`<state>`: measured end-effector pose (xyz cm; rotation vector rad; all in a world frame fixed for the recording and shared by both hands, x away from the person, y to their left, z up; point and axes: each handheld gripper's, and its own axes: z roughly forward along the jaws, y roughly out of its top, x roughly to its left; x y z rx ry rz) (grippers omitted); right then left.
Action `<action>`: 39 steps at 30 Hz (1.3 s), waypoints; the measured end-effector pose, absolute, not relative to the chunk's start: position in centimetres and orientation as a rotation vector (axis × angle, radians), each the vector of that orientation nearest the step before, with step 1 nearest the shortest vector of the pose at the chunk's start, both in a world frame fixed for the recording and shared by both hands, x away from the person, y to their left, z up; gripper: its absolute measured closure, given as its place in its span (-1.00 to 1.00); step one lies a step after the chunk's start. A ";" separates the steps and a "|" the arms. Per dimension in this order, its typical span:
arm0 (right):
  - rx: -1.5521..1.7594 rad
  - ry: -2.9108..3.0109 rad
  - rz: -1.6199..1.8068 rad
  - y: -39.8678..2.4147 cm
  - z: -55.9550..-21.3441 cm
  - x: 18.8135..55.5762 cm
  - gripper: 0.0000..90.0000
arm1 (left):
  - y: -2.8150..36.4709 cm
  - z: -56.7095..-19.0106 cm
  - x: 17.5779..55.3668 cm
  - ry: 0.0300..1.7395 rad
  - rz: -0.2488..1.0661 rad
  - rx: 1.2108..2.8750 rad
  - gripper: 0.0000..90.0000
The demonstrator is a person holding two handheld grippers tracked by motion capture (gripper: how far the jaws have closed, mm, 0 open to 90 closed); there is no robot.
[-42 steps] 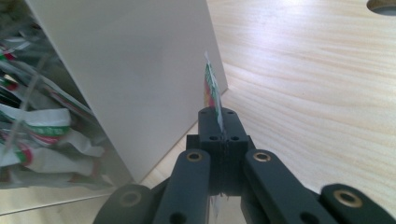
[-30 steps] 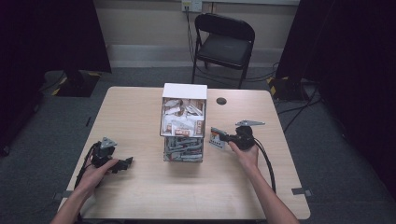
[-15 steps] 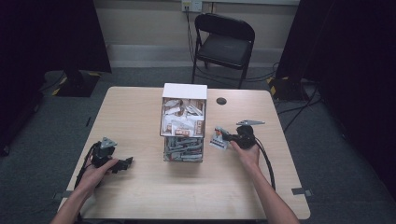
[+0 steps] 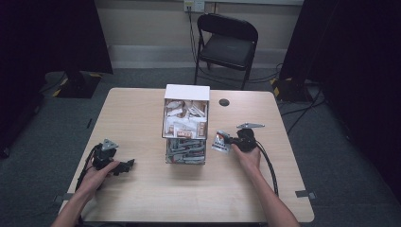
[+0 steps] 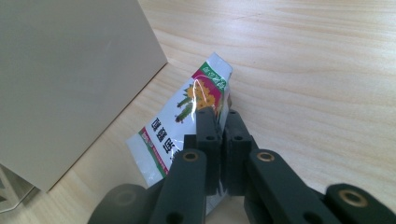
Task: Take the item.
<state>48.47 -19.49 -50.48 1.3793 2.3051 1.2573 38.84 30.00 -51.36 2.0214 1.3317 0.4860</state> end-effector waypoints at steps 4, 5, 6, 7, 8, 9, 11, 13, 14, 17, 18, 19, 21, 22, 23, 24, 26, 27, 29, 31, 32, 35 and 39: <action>1.380 2.305 1.251 -19.5 -50.7 48.5 0.93 | 30.0 -51.4 38.8 1.330 0.485 2.021 -1.00; 1.380 2.306 1.247 -19.4 -50.7 48.5 0.93 | 30.0 -51.4 38.8 1.331 0.484 2.020 -1.00; 1.377 2.308 1.246 -19.4 -50.7 48.5 0.92 | 30.0 -51.4 38.8 1.331 0.483 2.020 -1.00; 1.375 2.308 1.243 -19.4 -50.7 48.5 0.90 | 30.0 -51.4 38.8 1.330 0.484 2.022 -1.00; 1.377 2.305 1.239 -19.4 -50.7 48.5 0.86 | 30.0 -51.4 38.8 1.330 0.485 2.021 -1.00; 1.379 2.303 1.231 -19.3 -50.7 48.5 0.84 | 30.0 -51.4 38.8 1.330 0.485 2.020 -1.00; 1.376 2.304 1.227 -19.3 -50.7 48.5 0.82 | 30.0 -51.3 38.8 1.334 0.490 2.022 -1.00; 1.385 2.298 1.223 -19.3 -50.7 48.5 0.79 | 30.0 -51.3 38.8 1.332 0.487 2.021 -1.00; 1.384 2.297 1.221 -19.3 -50.7 48.5 0.77 | 30.0 -51.3 38.8 1.334 0.489 2.022 -1.00; 1.389 2.283 1.205 -19.2 -50.7 48.6 0.66 | 30.0 -51.4 38.8 1.331 0.488 2.021 -1.00; 1.394 2.276 1.205 -19.2 -50.7 48.6 0.63 | 30.0 -51.3 38.8 1.331 0.487 2.022 -1.00; 1.398 2.274 1.207 -19.2 -50.7 48.6 0.63 | 30.0 -51.3 38.8 1.331 0.487 2.022 -1.00; 1.391 2.274 1.202 -19.2 -50.7 48.7 0.61 | 30.0 -51.3 38.8 1.331 0.487 2.021 -1.00; 1.391 2.267 1.195 -19.2 -50.7 48.6 0.58 | 30.0 -51.3 38.8 1.331 0.486 2.022 -1.00; 1.390 2.265 1.193 -19.2 -50.7 48.6 0.57 | 30.0 -51.3 38.8 1.332 0.486 2.022 -1.00; 1.388 2.264 1.192 -19.1 -50.7 48.6 0.53 | 30.0 -51.3 38.8 1.331 0.486 2.022 -1.00; 1.396 2.251 1.192 -19.2 -50.7 48.7 0.44 | 30.0 -51.3 38.8 1.332 0.487 2.021 -1.00; 1.406 2.250 1.201 -19.2 -50.7 48.7 0.44 | 30.0 -51.3 38.8 1.332 0.486 2.021 -1.00; 1.409 2.241 1.194 -19.3 -50.7 48.7 0.44 | 30.0 -51.3 38.8 1.331 0.486 2.022 -1.00; 1.407 2.239 1.192 -19.3 -50.7 48.7 0.39 | 30.0 -51.3 38.8 1.332 0.486 2.021 -1.00; 1.409 2.233 1.193 -19.3 -50.6 48.8 0.35 | 30.0 -51.3 38.8 1.332 0.486 2.021 -1.00; 1.416 2.217 1.195 -19.4 -50.5 48.8 0.24 | 30.0 -51.3 38.8 1.331 0.486 2.022 -1.00; 1.420 2.201 1.184 -19.6 -50.3 48.9 0.08 | 30.0 -51.3 38.8 1.332 0.486 2.022 -1.00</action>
